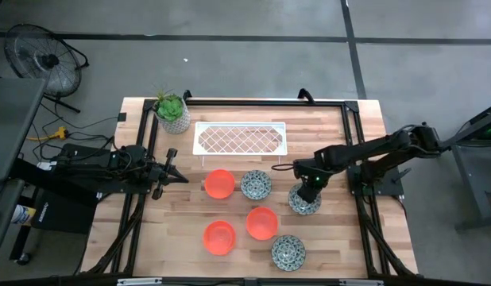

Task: Pick & Place Mini bowls
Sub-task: Put the top right white patterned bowl on the shelf

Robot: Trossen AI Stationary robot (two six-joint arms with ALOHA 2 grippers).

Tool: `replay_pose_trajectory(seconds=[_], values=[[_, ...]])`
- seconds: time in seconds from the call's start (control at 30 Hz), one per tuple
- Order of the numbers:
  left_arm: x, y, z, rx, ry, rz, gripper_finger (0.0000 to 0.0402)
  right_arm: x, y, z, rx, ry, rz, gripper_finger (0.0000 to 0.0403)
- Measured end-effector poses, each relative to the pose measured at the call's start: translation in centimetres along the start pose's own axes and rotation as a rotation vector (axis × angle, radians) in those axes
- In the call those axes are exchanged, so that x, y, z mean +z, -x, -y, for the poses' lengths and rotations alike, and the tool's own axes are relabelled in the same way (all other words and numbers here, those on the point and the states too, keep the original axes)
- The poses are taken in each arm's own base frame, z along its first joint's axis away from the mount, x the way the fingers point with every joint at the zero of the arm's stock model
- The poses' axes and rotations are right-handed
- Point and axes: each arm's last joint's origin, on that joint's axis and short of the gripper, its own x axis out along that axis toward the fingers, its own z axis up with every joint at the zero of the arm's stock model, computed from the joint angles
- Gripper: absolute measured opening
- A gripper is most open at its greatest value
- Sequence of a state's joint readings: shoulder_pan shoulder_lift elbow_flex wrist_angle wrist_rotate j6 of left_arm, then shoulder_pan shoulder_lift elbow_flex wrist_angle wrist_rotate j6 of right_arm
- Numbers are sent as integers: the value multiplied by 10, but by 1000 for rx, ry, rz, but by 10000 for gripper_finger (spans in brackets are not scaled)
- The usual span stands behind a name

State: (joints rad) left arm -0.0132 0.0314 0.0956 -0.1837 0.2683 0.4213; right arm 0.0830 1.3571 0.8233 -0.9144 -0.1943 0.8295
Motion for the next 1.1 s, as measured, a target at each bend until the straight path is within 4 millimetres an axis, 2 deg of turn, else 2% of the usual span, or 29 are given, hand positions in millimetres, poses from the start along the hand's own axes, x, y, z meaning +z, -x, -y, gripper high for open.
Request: replay_pose_trajectory(seconds=[0.2,0.5,0.63,0.87,1.1], values=[[0,0,0,0,0,0,0,3,33,-4,45,3,33,2],[0,0,0,0,0,0,0,19,103,-7,59,56,156,2],[0,0,0,0,0,0,0,30,128,-9,40,79,194,2],[0,0,0,0,0,0,0,63,158,-11,23,124,221,2],[0,0,0,0,0,0,0,103,171,-9,22,134,240,4]])
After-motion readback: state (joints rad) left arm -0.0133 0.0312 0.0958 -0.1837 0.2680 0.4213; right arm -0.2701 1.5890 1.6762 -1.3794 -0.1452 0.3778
